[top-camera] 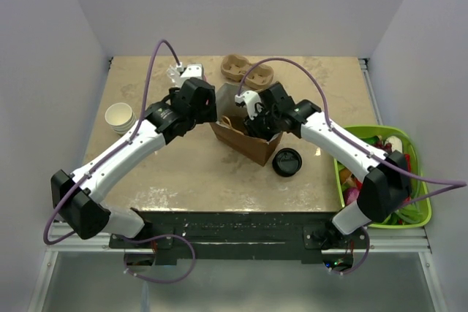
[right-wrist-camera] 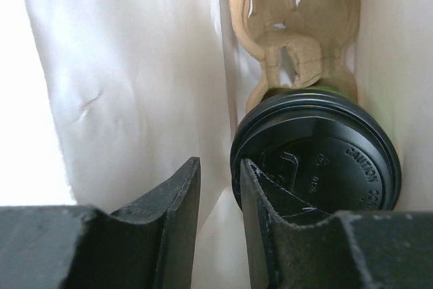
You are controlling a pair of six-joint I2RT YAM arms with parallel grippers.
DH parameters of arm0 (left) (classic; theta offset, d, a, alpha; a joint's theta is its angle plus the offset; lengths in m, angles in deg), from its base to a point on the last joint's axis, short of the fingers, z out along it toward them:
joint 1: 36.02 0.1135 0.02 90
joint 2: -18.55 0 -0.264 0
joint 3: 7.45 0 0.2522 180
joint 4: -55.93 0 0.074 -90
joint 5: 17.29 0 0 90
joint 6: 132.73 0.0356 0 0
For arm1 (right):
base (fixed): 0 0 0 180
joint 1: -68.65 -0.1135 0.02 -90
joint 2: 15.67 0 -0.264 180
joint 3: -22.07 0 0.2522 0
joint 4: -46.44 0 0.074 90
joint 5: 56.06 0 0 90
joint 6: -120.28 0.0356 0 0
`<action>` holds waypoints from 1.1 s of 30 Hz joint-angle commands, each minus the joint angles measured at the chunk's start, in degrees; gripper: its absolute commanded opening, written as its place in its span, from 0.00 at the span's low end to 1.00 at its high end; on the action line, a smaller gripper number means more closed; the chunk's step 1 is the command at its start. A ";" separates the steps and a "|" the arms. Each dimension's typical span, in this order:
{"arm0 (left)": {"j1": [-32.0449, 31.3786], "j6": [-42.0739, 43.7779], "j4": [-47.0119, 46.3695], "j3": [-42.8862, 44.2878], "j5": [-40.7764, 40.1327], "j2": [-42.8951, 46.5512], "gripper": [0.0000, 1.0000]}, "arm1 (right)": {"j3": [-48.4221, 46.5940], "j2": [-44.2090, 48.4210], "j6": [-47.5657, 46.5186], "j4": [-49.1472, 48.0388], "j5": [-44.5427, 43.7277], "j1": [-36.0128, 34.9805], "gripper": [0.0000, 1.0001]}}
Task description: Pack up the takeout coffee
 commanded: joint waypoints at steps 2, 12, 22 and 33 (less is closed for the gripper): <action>-0.17 -0.07 -0.85 2.55 -0.61 -0.02 0.79 | -3.73 4.00 -0.01 1.10 1.41 0.45 0.40; -0.26 -0.77 -1.47 3.61 -0.08 -0.19 0.81 | -3.64 8.83 -0.01 -0.48 7.84 0.45 0.56; -0.17 -1.13 -1.20 5.10 -0.17 -0.37 0.84 | -4.17 14.37 0.25 -3.99 16.53 0.37 0.62; -0.17 -0.95 -1.82 6.07 0.89 -0.19 0.86 | -4.87 17.45 3.33 -7.25 18.47 0.37 0.68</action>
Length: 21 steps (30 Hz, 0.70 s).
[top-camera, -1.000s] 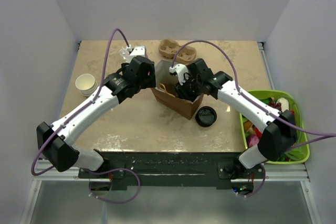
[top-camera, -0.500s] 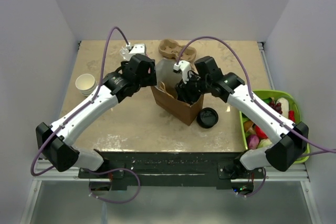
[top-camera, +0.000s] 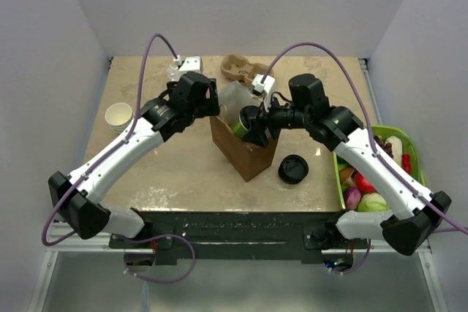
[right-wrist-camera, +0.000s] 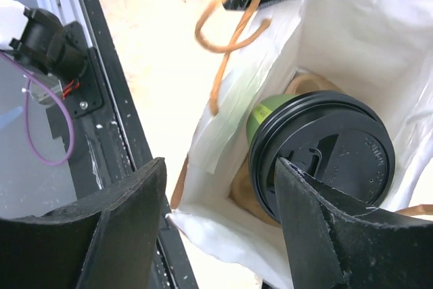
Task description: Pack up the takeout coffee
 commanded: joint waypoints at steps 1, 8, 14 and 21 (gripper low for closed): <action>-0.17 -0.80 -1.65 2.49 0.47 -0.04 0.86 | -2.49 1.38 1.97 -3.46 1.82 0.37 0.68; -0.17 -0.27 -2.08 3.45 0.91 0.57 0.87 | -2.93 3.14 3.64 -5.66 1.29 0.37 0.70; -0.17 -0.01 -2.17 3.80 0.83 1.19 0.88 | -2.75 4.90 4.88 -7.42 -1.96 0.37 0.72; -0.17 0.43 -2.44 4.24 0.74 1.81 0.89 | -2.40 5.78 6.02 -9.44 -4.34 0.37 0.75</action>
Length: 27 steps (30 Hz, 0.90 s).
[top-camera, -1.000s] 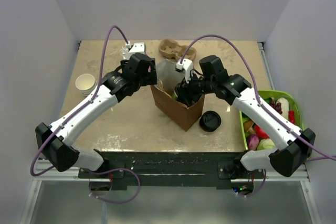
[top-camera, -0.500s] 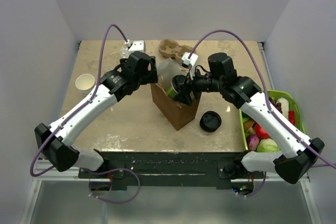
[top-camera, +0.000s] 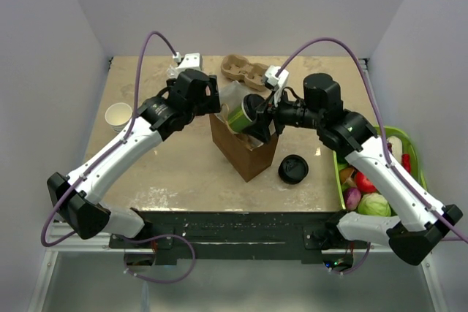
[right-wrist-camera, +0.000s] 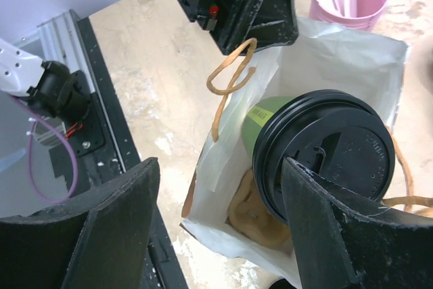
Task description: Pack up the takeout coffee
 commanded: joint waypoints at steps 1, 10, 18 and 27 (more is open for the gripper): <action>-0.17 0.37 -2.41 2.54 -0.09 1.87 0.89 | -2.12 1.30 1.43 -4.07 -2.22 0.26 0.75; -0.17 0.89 -2.68 2.54 0.52 3.10 0.91 | -2.29 2.53 3.45 -5.12 -1.16 0.34 0.87; -0.17 0.98 -2.68 2.36 0.61 4.60 0.91 | -1.94 3.76 3.98 -5.12 -0.46 0.34 0.88; -0.17 0.89 -2.15 2.19 0.44 5.56 0.92 | -1.94 4.38 3.98 -2.14 -2.92 0.26 0.88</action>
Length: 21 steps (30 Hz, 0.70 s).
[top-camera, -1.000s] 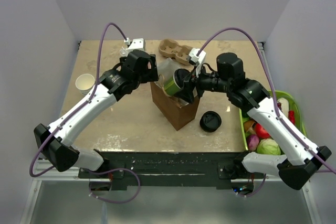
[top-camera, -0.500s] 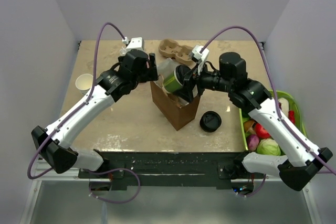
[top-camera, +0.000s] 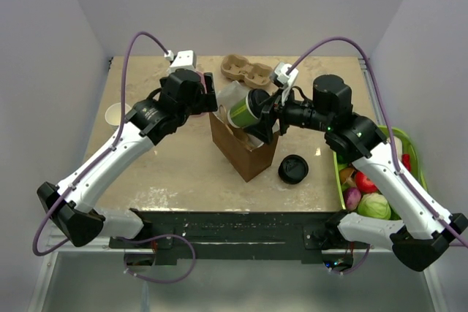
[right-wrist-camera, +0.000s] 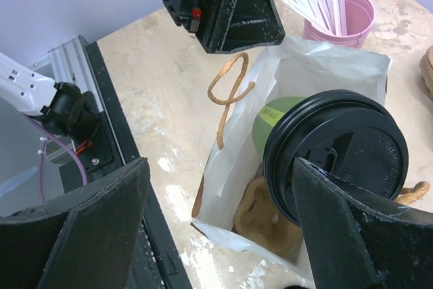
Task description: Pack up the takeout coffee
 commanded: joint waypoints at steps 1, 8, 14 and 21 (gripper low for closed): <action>-0.17 0.52 -1.85 2.10 -0.05 2.24 0.92 | -2.03 1.23 0.55 0.62 -2.67 0.15 0.88; -0.17 0.44 -1.32 2.01 -0.48 2.86 0.92 | -1.94 1.49 0.55 3.17 -7.25 0.15 0.88; -0.17 0.35 -0.88 1.92 -0.66 3.39 0.92 | -1.94 1.67 0.55 3.43 -7.17 0.15 0.88; -0.17 0.35 -0.53 1.75 -1.01 4.09 0.92 | -1.94 1.67 0.63 3.08 -5.94 0.15 0.88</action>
